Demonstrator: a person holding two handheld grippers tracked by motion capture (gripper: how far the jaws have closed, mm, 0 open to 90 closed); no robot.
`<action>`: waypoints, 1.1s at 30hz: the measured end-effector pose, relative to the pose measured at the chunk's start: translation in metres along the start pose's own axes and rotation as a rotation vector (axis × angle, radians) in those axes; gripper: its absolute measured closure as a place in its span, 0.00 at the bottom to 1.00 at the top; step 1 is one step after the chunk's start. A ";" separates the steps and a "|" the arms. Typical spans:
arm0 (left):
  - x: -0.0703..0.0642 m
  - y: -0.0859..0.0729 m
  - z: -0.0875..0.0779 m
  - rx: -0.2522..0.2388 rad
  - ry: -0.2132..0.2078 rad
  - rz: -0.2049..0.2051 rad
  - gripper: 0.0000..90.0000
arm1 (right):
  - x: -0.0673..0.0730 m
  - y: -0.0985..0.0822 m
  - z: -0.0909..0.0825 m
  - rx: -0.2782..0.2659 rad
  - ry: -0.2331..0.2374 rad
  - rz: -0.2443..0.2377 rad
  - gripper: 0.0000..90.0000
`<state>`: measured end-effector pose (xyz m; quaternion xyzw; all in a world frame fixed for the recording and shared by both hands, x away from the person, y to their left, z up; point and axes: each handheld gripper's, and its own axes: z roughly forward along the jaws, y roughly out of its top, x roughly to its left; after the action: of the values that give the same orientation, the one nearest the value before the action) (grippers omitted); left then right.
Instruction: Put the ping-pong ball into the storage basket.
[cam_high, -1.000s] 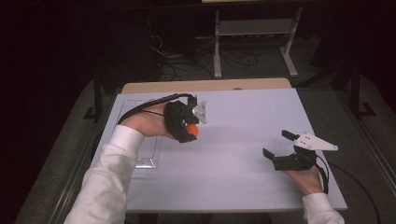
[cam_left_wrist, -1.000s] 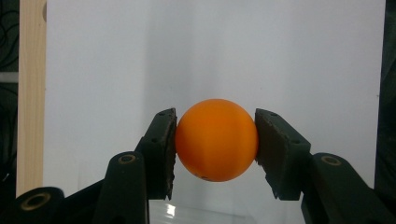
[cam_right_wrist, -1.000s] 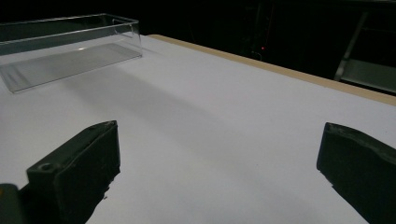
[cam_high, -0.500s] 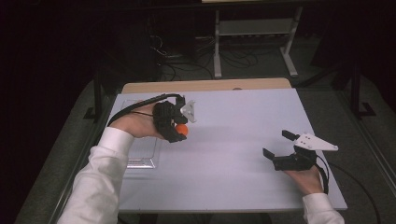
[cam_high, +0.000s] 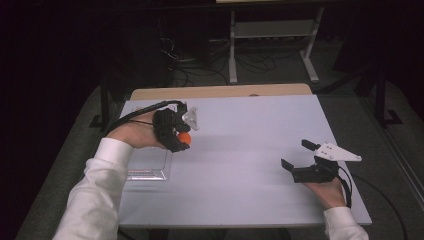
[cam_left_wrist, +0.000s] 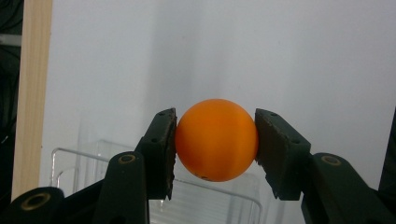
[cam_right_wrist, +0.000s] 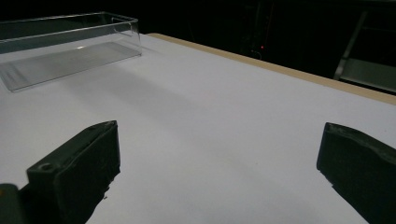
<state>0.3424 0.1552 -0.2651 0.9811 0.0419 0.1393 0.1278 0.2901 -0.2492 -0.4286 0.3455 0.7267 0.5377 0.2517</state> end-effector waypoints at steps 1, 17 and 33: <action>0.000 -0.002 0.001 0.002 -0.001 -0.003 0.56 | 0.000 0.000 0.000 -0.001 0.000 -0.002 0.00; 0.002 -0.025 0.000 0.055 0.021 -0.031 0.56 | 0.001 0.000 0.000 0.002 0.000 0.001 0.00; 0.001 -0.046 -0.009 0.088 0.044 -0.057 0.56 | 0.001 -0.001 0.001 0.007 0.000 -0.006 0.00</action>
<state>0.3389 0.2021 -0.2681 0.9808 0.0788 0.1552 0.0877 0.2896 -0.2477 -0.4294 0.3439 0.7296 0.5345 0.2523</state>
